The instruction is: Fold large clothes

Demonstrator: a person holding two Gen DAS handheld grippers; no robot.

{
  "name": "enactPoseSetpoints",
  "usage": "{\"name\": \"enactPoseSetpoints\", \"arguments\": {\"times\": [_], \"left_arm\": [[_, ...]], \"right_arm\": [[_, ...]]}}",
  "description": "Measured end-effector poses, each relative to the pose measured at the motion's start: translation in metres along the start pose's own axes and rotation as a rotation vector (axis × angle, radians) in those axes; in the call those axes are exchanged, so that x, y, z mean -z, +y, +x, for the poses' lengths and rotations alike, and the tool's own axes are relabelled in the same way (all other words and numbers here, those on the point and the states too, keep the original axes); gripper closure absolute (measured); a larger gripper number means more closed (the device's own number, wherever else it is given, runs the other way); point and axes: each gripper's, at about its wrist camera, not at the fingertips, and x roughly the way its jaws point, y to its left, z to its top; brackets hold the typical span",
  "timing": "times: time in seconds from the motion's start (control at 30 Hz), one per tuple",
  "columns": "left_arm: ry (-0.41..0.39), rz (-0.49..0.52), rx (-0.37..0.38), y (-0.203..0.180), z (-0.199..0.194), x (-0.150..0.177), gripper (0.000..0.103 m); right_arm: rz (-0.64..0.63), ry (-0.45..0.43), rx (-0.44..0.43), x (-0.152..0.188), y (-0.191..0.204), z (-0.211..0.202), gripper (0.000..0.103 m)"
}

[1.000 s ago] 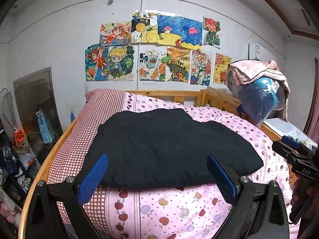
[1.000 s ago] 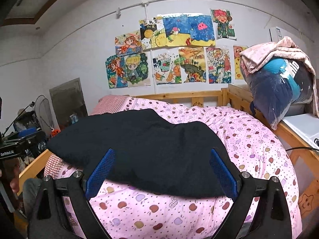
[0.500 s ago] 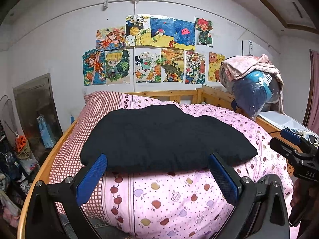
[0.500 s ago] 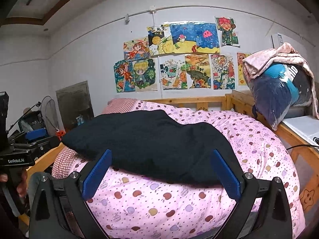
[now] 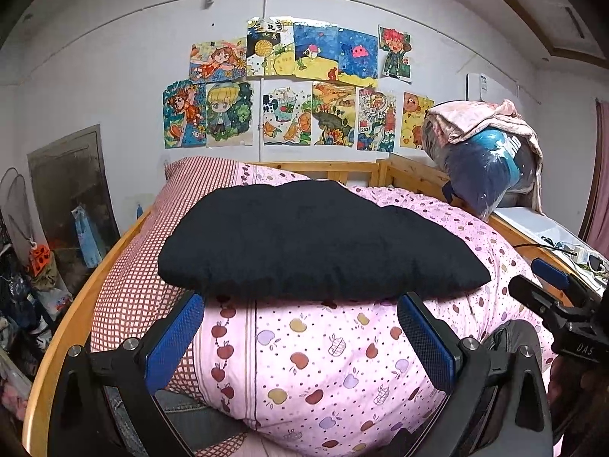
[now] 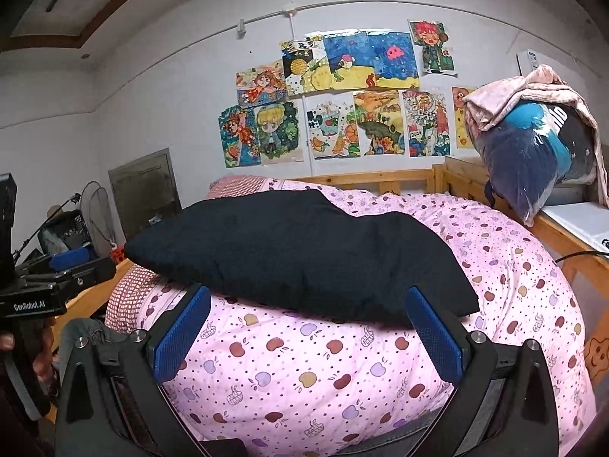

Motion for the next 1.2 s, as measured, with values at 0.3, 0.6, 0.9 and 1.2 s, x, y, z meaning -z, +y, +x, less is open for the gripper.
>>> {"name": "enactPoseSetpoints", "arguments": {"times": [0.3, 0.6, 0.9, 1.2], "left_arm": [[-0.033, -0.009, -0.011, 0.007, 0.003, 0.012, 0.001], [-0.01, -0.026, -0.001, 0.014, 0.015, 0.021, 0.001], [-0.005, -0.027, 0.003, 0.013, 0.017, 0.024, 0.001], [-0.004, -0.026, 0.002, 0.012, 0.017, 0.024, 0.001]], "right_arm": [[-0.036, -0.025, 0.027, 0.008, 0.009, 0.003, 0.002], [-0.016, -0.007, 0.03, 0.012, 0.009, 0.012, 0.002], [-0.012, 0.0, 0.036, 0.015, 0.013, 0.015, 0.002], [-0.01, -0.001, 0.038, 0.015, 0.012, 0.015, 0.002]]}}
